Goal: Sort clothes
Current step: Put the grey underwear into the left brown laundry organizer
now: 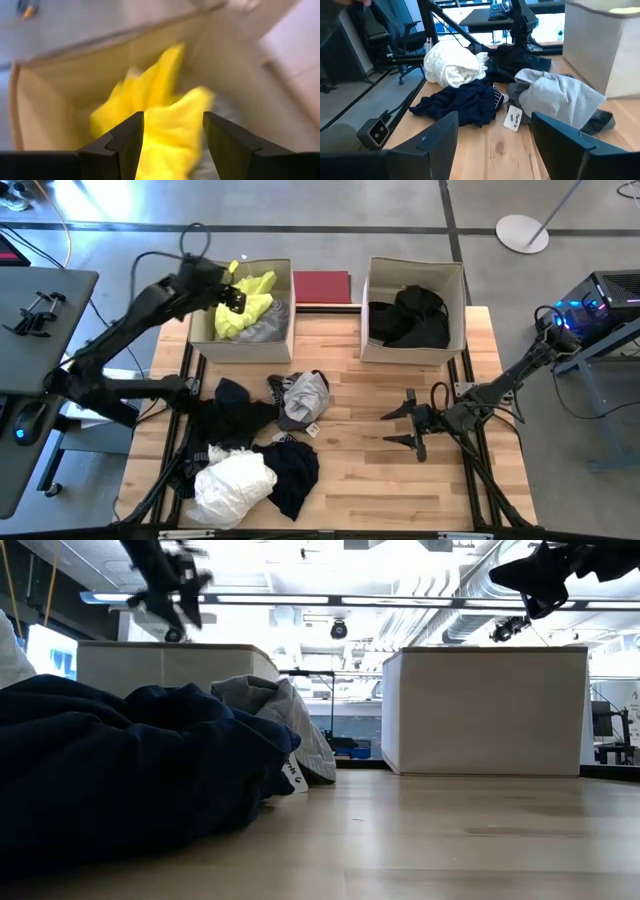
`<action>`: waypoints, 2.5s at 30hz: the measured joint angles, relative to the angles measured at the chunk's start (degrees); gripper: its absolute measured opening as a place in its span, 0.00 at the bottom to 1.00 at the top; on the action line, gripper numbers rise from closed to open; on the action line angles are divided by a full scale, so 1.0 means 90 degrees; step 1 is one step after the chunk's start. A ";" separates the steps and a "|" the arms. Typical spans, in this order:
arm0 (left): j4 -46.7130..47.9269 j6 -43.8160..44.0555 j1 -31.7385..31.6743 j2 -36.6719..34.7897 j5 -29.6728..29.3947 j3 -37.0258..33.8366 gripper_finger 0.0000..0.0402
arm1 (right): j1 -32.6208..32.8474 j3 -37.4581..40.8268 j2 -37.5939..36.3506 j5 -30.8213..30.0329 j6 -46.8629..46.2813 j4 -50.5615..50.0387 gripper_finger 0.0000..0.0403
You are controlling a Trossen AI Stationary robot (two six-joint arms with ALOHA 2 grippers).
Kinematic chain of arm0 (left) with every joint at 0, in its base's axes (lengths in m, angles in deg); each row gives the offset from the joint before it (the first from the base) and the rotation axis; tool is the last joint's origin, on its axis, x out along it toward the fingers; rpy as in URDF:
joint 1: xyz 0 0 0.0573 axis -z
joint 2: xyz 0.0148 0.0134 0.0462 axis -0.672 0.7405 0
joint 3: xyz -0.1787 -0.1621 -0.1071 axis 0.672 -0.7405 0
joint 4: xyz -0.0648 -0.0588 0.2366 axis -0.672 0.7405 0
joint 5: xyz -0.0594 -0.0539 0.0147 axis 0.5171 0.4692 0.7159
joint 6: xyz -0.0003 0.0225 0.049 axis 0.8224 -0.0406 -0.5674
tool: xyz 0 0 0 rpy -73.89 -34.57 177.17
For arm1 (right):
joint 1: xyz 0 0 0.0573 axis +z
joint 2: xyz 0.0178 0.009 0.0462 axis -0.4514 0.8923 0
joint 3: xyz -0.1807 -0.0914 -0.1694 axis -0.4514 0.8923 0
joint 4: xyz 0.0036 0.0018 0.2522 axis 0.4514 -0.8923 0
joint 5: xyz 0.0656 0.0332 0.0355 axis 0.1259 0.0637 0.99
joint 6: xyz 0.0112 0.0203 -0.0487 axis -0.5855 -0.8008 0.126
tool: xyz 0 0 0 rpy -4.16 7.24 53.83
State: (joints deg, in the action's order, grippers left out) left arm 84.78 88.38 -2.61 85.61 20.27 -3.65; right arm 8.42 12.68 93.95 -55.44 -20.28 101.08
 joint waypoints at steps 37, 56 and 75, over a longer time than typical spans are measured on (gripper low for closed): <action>-0.6219 -0.2379 0.7102 0.2878 -0.2366 -0.2161 0.33 | -0.2122 -0.3094 0.4292 0.0512 0.0111 -0.2634 0.59; -0.2874 0.1325 0.6014 0.4133 -0.0994 -0.1388 0.31 | -0.0691 -0.3091 0.3537 -0.1485 -0.1633 -0.4774 0.59; -0.3348 -0.1129 0.7197 0.3005 -0.3956 0.0350 0.01 | -0.0660 -0.3089 0.3523 -0.1649 -0.1624 -0.4968 0.59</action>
State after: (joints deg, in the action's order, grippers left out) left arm 54.65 78.22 62.16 112.65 -15.33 -0.50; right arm 2.48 -15.13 125.65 -70.29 -34.90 56.36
